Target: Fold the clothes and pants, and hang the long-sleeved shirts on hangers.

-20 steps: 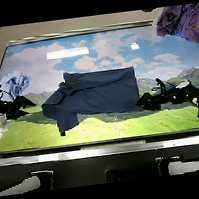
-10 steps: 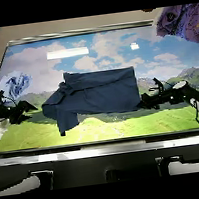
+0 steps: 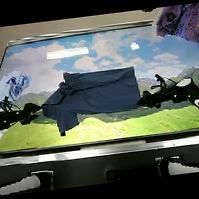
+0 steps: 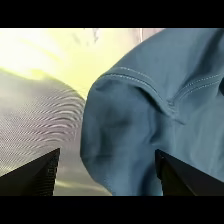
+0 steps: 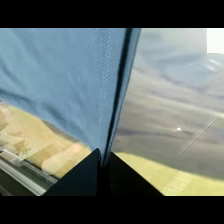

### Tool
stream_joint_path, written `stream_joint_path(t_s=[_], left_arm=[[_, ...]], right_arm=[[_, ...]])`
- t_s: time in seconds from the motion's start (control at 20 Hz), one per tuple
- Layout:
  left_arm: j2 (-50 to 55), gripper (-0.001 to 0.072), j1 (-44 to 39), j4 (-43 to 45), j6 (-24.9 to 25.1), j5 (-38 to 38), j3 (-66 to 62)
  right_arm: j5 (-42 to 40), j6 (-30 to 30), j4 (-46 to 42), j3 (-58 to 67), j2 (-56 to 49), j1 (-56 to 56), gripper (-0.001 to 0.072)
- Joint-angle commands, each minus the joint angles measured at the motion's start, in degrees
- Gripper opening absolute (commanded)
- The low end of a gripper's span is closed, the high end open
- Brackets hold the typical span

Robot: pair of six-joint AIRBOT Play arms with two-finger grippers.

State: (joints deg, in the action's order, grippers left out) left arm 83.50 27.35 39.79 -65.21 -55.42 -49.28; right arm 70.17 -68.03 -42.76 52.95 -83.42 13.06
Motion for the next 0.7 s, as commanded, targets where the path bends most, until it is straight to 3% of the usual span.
stream_joint_path(t_s=[0.0,0.65], left_arm=[[1.9,0.0708,-0.3,-3.2,4.0,1.5,0.5],[6.3,0.0705,-2.6,-3.3,4.3,-4.4,0.5]], right_arm=[[1.0,-0.6,0.2,0.1,0.7,0.0,0.0031],[0.0,-0.8,0.3,0.1,2.8,0.0,0.0031]])
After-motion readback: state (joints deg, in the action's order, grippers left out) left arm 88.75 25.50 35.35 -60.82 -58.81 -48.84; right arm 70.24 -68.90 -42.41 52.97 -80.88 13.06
